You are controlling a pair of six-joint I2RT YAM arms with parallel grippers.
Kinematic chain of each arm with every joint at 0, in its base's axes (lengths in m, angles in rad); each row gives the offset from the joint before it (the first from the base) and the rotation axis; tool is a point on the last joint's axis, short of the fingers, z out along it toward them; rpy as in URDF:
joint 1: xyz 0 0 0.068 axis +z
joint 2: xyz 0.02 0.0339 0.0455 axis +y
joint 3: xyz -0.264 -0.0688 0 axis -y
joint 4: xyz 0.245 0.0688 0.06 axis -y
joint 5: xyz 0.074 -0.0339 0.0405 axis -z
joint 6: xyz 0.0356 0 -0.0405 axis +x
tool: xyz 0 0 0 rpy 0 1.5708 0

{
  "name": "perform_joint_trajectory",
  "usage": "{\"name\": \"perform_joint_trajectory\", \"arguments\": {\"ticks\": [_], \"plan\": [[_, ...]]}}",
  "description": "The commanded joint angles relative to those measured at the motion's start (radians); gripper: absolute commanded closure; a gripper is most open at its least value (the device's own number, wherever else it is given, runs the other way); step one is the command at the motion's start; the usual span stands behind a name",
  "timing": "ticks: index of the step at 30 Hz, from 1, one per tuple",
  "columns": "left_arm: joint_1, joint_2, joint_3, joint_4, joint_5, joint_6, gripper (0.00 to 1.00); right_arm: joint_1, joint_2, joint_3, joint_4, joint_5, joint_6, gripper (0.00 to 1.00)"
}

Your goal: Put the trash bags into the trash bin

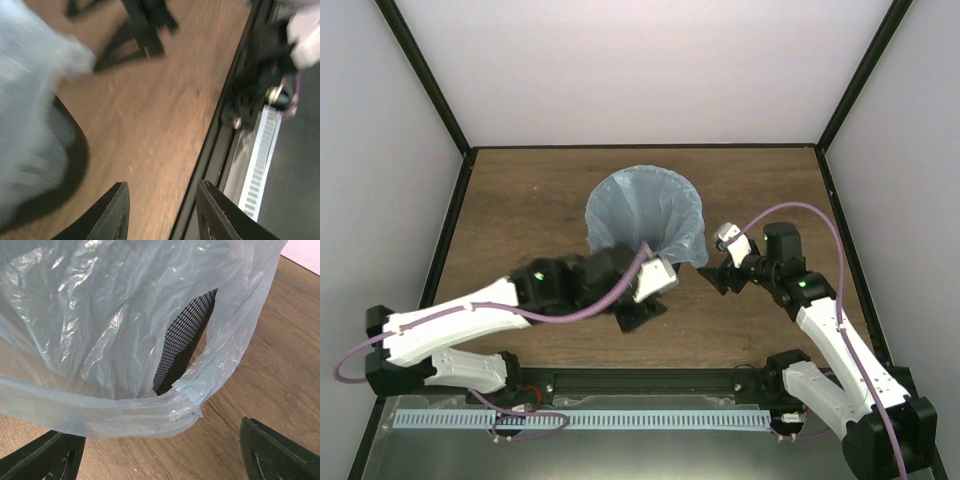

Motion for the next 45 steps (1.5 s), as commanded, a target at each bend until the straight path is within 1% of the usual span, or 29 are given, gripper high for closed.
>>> {"name": "perform_joint_trajectory", "arguments": {"ticks": [1,3,4,7,8,9,12,14,16,17,18,20,21,24,26,27,31,32,34,36,38,41,45], "plan": [[-0.105,0.068,-0.173,0.061,-0.174,-0.123,0.64,-0.002,0.014,0.004,-0.013,-0.004,0.005,0.14],[-0.132,0.067,-0.241,0.087,-0.237,-0.181,0.64,-0.001,0.020,0.004,-0.014,-0.005,0.005,0.14],[-0.133,0.056,-0.279,0.103,-0.268,-0.211,0.61,-0.001,0.022,0.004,-0.015,-0.006,0.005,0.14],[-0.121,-0.028,-0.397,0.141,-0.424,-0.337,0.45,-0.001,0.029,0.005,-0.013,-0.009,0.006,0.14],[-0.099,-0.067,-0.437,0.150,-0.456,-0.376,0.41,-0.002,0.031,0.005,-0.014,-0.010,0.006,0.14],[-0.058,-0.108,-0.477,0.162,-0.461,-0.404,0.38,-0.002,0.034,0.006,-0.015,-0.010,0.006,0.14],[0.100,-0.245,-0.614,0.233,-0.383,-0.439,0.36,-0.001,0.040,0.007,-0.015,-0.008,0.005,0.14],[0.211,-0.343,-0.690,0.283,-0.366,-0.472,0.31,-0.001,0.040,0.007,-0.016,-0.005,0.006,0.14],[0.311,-0.385,-0.723,0.316,-0.404,-0.510,0.24,-0.002,0.039,0.006,-0.015,-0.003,0.007,0.14],[0.370,-0.386,-0.728,0.316,-0.418,-0.565,0.22,-0.001,0.037,0.006,-0.014,-0.001,0.007,0.14],[0.446,-0.377,-0.734,0.331,-0.399,-0.598,0.22,-0.002,0.038,0.006,-0.013,0.002,0.008,0.14],[0.588,-0.361,-0.775,0.412,-0.306,-0.623,0.22,-0.002,0.037,0.006,-0.013,0.005,0.007,0.14],[0.659,-0.357,-0.805,0.467,-0.265,-0.659,0.22,-0.003,0.035,0.005,-0.013,0.006,0.007,0.14],[0.867,-0.327,-0.915,0.715,-0.122,-0.687,0.22,-0.002,0.029,0.003,-0.012,0.006,0.007,0.14],[0.963,-0.263,-0.922,0.814,-0.052,-0.701,0.22,-0.002,0.027,0.002,-0.011,0.003,0.006,0.14],[0.982,-0.220,-0.907,0.854,-0.031,-0.700,0.22,-0.002,0.027,0.002,-0.012,0.002,0.005,0.14],[0.997,-0.034,-0.833,1.031,0.045,-0.655,0.20,-0.002,0.030,0.003,-0.013,-0.003,0.005,0.14],[1.007,0.017,-0.793,1.047,0.084,-0.639,0.20,-0.002,0.031,0.003,-0.013,-0.006,0.005,0.14],[1.014,0.108,-0.696,1.029,0.165,-0.581,0.19,-0.002,0.034,0.005,-0.017,-0.010,0.003,0.14],[1.013,0.180,-0.609,1.017,0.264,-0.529,0.21,-0.001,0.032,0.004,-0.016,-0.010,0.002,0.14],[1.013,0.217,-0.578,1.037,0.328,-0.489,0.23,-0.002,0.030,0.003,-0.015,-0.011,0.003,0.14],[1.002,0.222,-0.584,1.074,0.390,-0.445,0.24,-0.002,0.036,0.003,-0.015,-0.019,0.001,0.14],[0.942,0.208,-0.606,1.079,0.421,-0.401,0.25,-0.001,0.043,0.005,-0.019,-0.028,-0.001,0.14]]}}
